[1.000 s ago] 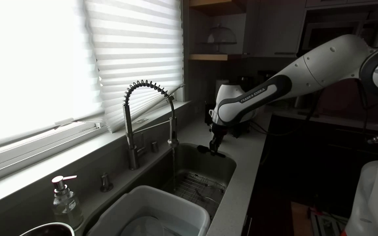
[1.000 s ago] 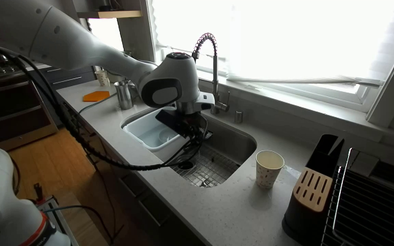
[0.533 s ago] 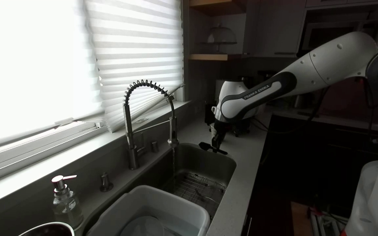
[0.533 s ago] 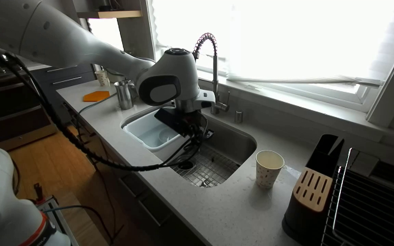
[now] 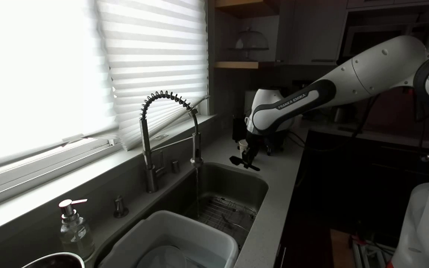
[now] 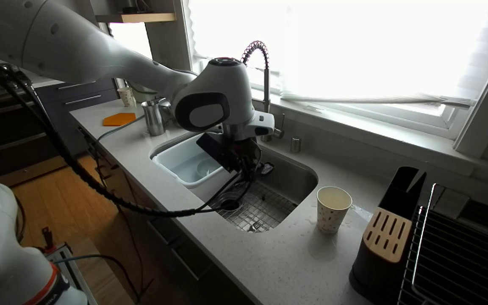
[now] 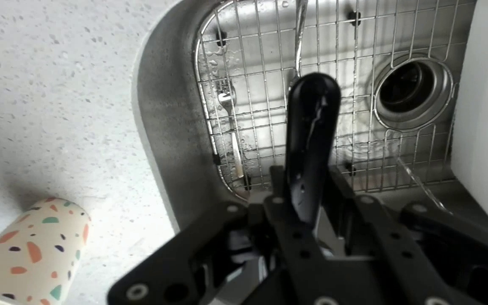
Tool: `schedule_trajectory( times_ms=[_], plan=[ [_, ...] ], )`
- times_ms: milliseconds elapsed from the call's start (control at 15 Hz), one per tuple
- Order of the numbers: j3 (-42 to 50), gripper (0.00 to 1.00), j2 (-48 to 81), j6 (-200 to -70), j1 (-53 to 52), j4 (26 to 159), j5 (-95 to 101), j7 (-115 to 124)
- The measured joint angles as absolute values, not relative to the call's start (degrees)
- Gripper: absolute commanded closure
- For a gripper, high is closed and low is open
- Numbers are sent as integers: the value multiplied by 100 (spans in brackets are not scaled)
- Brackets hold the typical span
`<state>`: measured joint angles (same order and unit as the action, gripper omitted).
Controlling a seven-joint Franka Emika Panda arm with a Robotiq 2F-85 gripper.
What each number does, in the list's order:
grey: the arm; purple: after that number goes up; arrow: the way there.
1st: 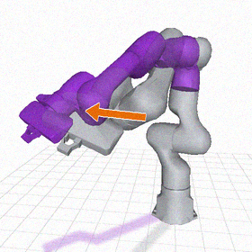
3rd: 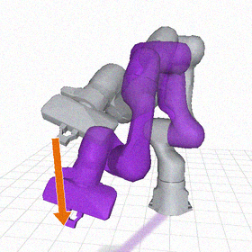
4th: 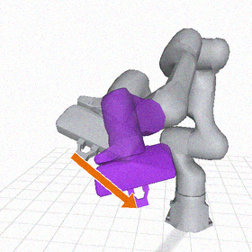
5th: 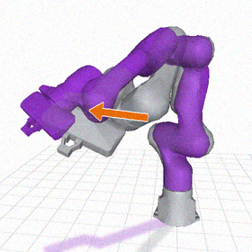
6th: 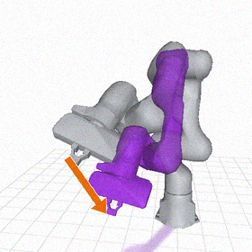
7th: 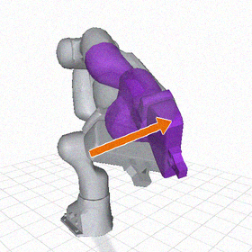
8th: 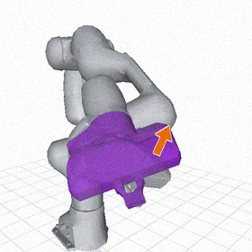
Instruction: Collect some water on the black spoon and pour it into the cup
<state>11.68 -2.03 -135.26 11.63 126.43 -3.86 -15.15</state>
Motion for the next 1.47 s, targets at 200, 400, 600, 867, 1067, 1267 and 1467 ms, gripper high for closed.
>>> schedule_trajectory(
  times_ms=[200,400,600,867,1067,1267,1467],
  plan=[
    [1327,94,-177,-13393,1295,12458,-255,-1215],
    [1456,94,-127,-13176,1410,12223,-191,-1010],
    [1558,94,-32,-12908,1500,11950,-190,-940],
    [1684,94,201,-12684,1625,11545,-201,-933],
    [1757,94,459,-12595,1735,11202,-219,-933],
    [1777,94,740,-12535,1819,10854,-222,-933],
    [1778,94,988,-12448,1865,10534,-225,-933]
  ],
)
